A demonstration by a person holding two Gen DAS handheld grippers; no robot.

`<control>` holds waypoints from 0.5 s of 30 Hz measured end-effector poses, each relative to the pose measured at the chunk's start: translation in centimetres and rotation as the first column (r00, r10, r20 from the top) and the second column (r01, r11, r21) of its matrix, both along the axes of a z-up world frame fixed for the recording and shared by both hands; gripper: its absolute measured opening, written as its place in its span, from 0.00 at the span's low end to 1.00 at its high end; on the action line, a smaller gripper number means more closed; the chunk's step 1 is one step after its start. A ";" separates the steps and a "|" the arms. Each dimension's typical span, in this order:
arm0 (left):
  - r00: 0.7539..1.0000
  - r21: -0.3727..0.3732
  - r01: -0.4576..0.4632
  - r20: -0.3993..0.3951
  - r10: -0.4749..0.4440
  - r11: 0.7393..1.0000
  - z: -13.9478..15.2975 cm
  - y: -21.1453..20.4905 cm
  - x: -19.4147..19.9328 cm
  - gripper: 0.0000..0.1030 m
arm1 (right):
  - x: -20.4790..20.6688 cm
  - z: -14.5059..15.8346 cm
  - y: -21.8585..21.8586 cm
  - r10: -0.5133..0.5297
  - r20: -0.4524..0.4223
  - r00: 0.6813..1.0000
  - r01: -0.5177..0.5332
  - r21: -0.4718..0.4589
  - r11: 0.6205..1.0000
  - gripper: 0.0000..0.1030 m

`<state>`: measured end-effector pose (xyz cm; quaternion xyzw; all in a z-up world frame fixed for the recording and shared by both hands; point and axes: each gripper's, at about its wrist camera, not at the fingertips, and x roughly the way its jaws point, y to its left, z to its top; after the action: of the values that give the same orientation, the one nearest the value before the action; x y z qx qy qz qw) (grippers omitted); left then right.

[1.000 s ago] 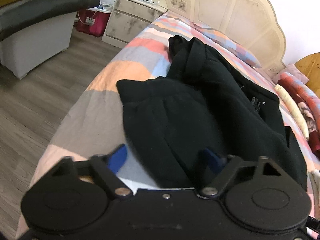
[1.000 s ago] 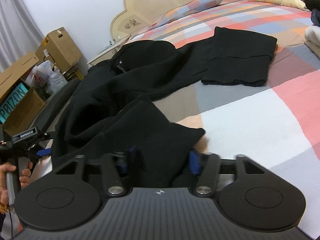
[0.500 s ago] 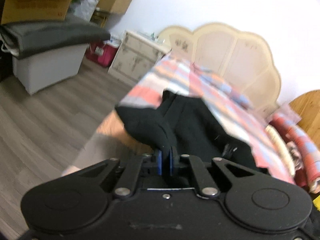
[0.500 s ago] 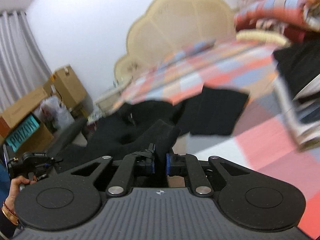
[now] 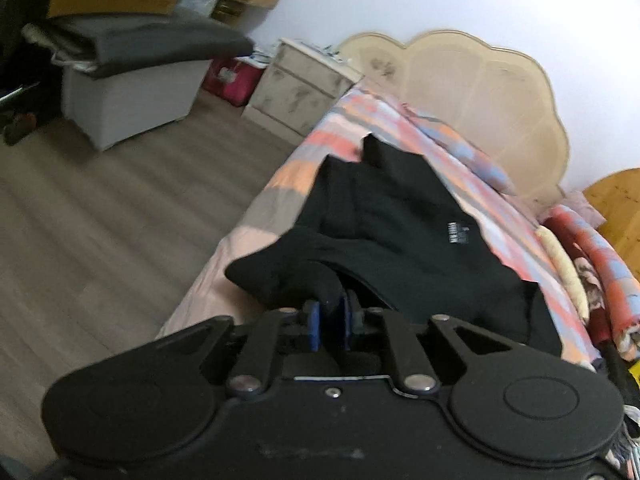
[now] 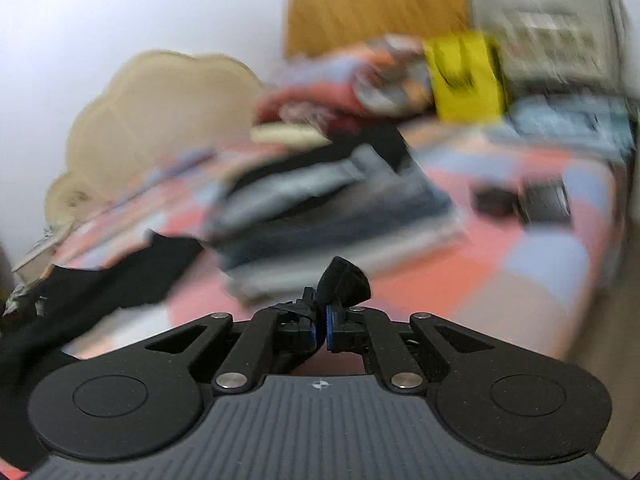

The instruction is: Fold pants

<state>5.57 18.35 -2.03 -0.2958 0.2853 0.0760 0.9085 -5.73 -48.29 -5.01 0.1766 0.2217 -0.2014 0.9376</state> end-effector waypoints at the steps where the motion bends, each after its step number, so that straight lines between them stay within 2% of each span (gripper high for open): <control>1: 1.000 0.015 -0.006 -0.001 0.006 1.000 -0.2 0.1 0.3 0.21 | 0.1 -1.0 -0.5 -0.008 -0.022 1.000 0.008 0.019 1.000 0.06; 2: 1.000 0.029 -0.009 0.001 0.009 1.000 -0.2 0.1 0.5 0.23 | 0.2 -1.6 -0.7 -0.010 -0.030 0.999 0.011 0.021 1.000 0.06; 4: 1.000 0.068 -0.013 0.011 0.013 0.998 -0.2 -0.2 1.3 0.36 | 0.4 -2.4 -0.8 -0.014 -0.026 1.000 0.015 0.026 1.000 0.06; 5: 1.000 0.082 -0.015 0.010 0.014 0.997 -0.2 -0.5 1.9 0.40 | 0.6 -2.6 -1.1 -0.014 -0.018 1.000 0.014 0.032 0.999 0.06; 6: 1.000 0.084 -0.009 0.001 0.009 0.996 -0.4 -0.5 2.4 0.49 | 0.8 -2.7 -1.2 -0.012 -0.013 1.000 0.012 0.036 0.999 0.06; 8: 0.999 0.046 -0.030 -0.014 0.031 0.998 -1.0 -0.3 2.9 0.60 | 1.0 -2.6 -1.6 -0.004 -0.006 1.000 0.004 0.036 0.999 0.06; 9: 0.999 0.025 -0.048 -0.017 0.048 0.999 -1.6 0.1 3.1 0.71 | 1.0 -2.5 -1.8 -0.001 -0.005 1.000 0.001 0.035 0.999 0.06; 10: 0.997 -0.001 -0.069 -0.020 0.069 0.998 -2.4 0.6 3.2 0.74 | 1.1 -2.3 -1.7 0.003 -0.004 1.000 -0.003 0.035 0.999 0.06; 14: 0.994 -0.079 -0.106 -0.031 0.104 0.991 -3.9 1.6 3.3 0.73 | 0.3 -2.3 -0.8 0.004 -0.015 1.000 -0.003 0.038 0.999 0.07; 15: 0.994 -0.089 -0.107 -0.029 0.105 0.990 -4.0 1.8 3.4 0.60 | 0.4 -2.3 -0.7 0.005 -0.020 1.000 -0.005 0.039 0.999 0.07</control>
<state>8.97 20.13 -6.01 -0.3506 0.2831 0.1147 0.8853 -5.28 -48.97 -7.31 0.1924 0.2355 -0.1965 0.9322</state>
